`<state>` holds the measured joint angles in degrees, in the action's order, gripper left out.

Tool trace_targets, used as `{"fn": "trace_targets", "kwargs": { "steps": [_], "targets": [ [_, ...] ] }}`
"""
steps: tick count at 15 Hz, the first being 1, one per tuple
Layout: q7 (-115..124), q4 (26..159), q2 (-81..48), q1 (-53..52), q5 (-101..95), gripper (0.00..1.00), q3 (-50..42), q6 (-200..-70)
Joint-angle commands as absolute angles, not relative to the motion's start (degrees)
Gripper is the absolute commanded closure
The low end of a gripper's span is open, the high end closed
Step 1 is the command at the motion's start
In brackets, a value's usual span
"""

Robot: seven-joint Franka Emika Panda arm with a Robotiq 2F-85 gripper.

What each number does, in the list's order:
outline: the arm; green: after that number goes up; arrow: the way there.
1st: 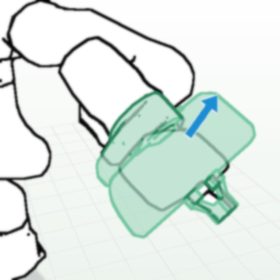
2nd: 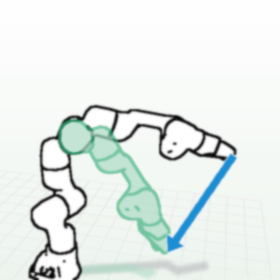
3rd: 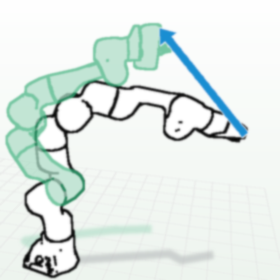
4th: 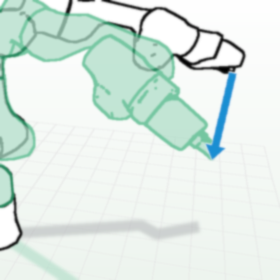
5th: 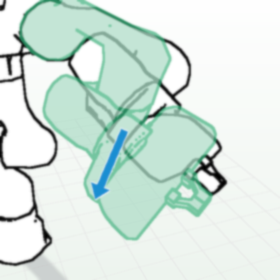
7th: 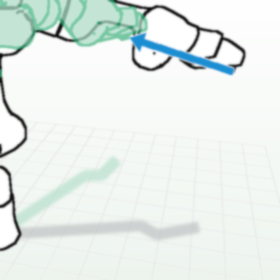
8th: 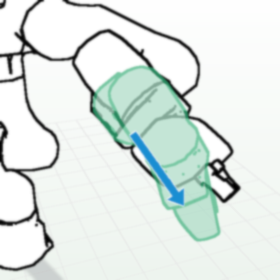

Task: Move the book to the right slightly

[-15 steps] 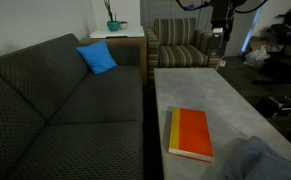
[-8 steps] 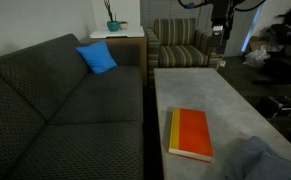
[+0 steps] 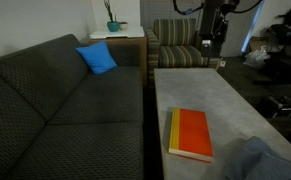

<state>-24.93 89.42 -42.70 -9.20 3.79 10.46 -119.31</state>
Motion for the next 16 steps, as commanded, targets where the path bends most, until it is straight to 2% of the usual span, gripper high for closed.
{"fn": "trace_targets", "kwargs": {
  "steps": [1, 4, 5, 12, 16],
  "targets": [
    [-22.4, 80.7, -50.1, -10.4, 0.1, 0.0, 10.1, -117.9],
    [-22.6, 74.5, -55.2, -10.2, -0.3, 0.0, 10.9, -116.0],
    [-22.5, 80.0, -51.6, -9.7, -0.1, 0.0, 11.2, -118.5],
    [-18.2, 76.5, -54.2, -10.8, -0.2, 0.0, 10.0, -117.7],
    [-15.5, 70.3, -59.0, -12.0, -0.1, 0.0, 10.3, -114.3]
  ]
}}
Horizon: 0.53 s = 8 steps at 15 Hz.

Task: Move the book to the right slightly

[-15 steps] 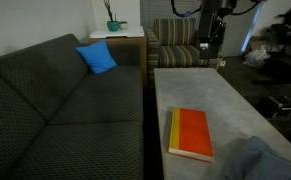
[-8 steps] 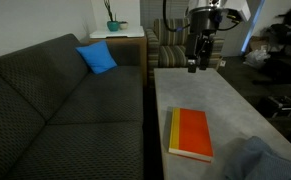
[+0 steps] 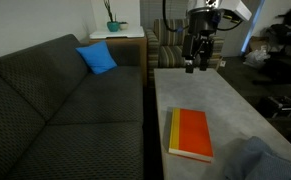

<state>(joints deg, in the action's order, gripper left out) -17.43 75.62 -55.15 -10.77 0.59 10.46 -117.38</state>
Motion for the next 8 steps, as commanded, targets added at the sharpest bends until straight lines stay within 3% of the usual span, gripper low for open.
{"fn": "trace_targets", "kwargs": {
  "steps": [1, 8],
  "targets": [
    [-14.2, 68.2, -60.7, -13.0, -0.8, 0.0, 9.7, -113.4],
    [-15.6, 47.7, -76.5, -17.8, -2.3, 0.0, 9.5, -101.1]
  ]
}}
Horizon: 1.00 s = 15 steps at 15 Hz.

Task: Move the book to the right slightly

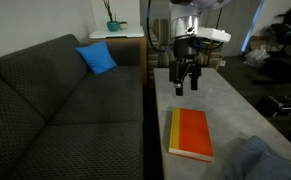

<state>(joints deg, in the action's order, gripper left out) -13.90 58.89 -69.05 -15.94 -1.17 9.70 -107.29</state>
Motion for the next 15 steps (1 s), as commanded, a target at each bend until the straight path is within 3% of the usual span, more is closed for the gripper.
{"fn": "trace_targets", "kwargs": {
  "steps": [1, 3, 4, 8, 15],
  "targets": [
    [-17.0, 44.8, -78.7, -18.1, -2.1, 0.0, 10.0, -98.9],
    [-20.2, 39.1, -83.1, -19.0, -1.9, 0.0, 10.6, -94.5],
    [-17.3, 47.8, -77.6, -18.4, -1.3, 0.0, 9.9, -99.4],
    [-16.8, 47.9, -77.5, -19.1, -2.0, 0.0, 9.2, -99.0],
    [-6.1, 46.3, -80.2, -23.1, -5.5, 0.0, 5.1, -115.9]
  ]
}}
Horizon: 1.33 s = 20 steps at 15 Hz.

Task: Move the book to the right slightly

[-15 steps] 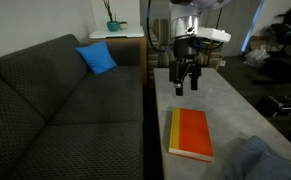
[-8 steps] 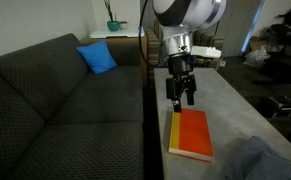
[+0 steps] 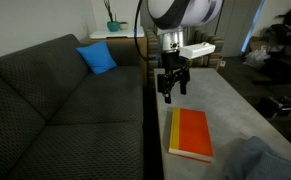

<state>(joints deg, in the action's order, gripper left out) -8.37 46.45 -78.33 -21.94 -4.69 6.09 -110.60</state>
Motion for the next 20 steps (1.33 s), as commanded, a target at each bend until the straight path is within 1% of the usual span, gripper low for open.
{"fn": "trace_targets", "kwargs": {
  "steps": [1, 4, 5, 6, 10, 17, 20],
  "targets": [
    [-6.6, 45.9, -81.3, -23.0, -5.0, 0.0, 5.6, -117.6],
    [-11.1, 43.7, -85.7, -21.9, -3.5, 0.0, 8.0, -121.1],
    [-15.3, 42.9, -87.4, -20.6, -2.3, 0.0, 10.1, -120.6],
    [-10.0, 45.2, -84.2, -22.7, -3.9, 0.0, 7.3, -119.5],
    [-10.3, 45.5, -84.4, -22.6, -3.8, 0.0, 7.6, -119.8],
    [-11.0, 47.3, -84.4, -26.5, -10.6, 0.0, 2.9, -126.9],
    [-12.3, 49.4, -84.7, -27.1, -12.8, 0.0, 2.9, -129.9]
  ]
}}
